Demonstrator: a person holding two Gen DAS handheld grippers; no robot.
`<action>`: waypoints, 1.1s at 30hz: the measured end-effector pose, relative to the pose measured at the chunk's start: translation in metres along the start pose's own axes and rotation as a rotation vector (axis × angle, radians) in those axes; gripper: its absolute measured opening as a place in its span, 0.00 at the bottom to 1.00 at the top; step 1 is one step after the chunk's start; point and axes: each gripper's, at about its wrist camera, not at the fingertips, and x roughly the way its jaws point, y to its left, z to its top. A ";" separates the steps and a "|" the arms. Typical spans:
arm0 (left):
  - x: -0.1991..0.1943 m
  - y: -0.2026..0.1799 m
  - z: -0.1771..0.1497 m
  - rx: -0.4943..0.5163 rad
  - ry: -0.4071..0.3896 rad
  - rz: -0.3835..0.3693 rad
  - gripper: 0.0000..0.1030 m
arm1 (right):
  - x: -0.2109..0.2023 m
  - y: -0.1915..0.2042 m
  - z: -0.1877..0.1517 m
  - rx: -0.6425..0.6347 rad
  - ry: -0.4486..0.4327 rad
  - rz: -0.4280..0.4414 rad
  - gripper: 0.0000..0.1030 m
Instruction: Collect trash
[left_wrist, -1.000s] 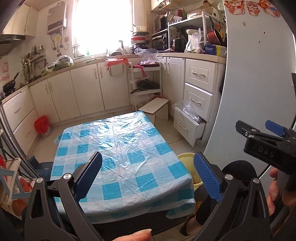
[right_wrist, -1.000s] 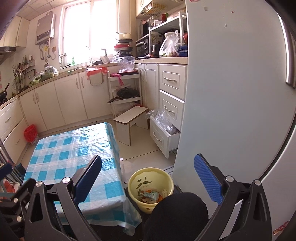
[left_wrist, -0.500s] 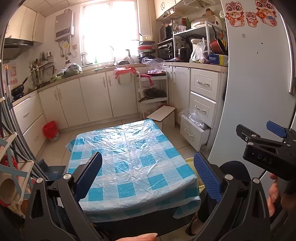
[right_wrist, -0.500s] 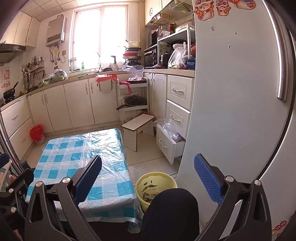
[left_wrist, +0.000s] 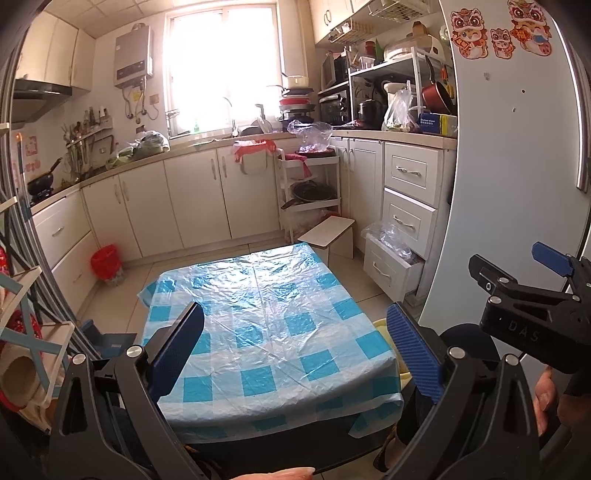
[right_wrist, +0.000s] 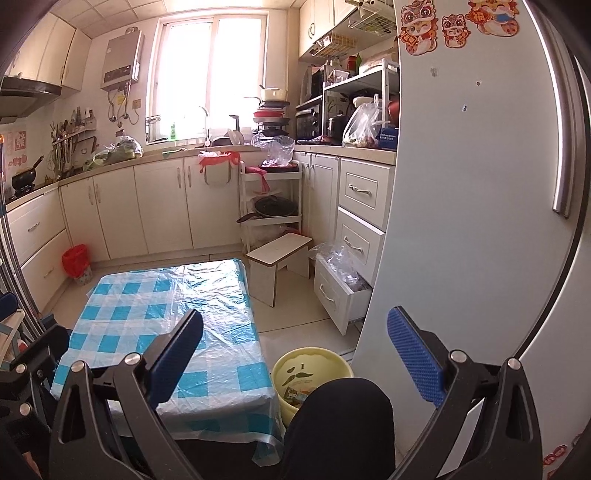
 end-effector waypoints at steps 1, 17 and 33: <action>-0.001 0.000 0.000 0.002 -0.005 0.005 0.93 | -0.001 0.000 0.000 -0.001 -0.002 0.000 0.93; -0.008 0.000 0.003 -0.010 -0.026 0.003 0.92 | -0.006 0.003 -0.001 -0.012 -0.009 0.003 0.93; -0.007 -0.001 0.002 -0.008 -0.029 0.007 0.93 | -0.006 0.003 -0.001 -0.013 -0.007 0.005 0.93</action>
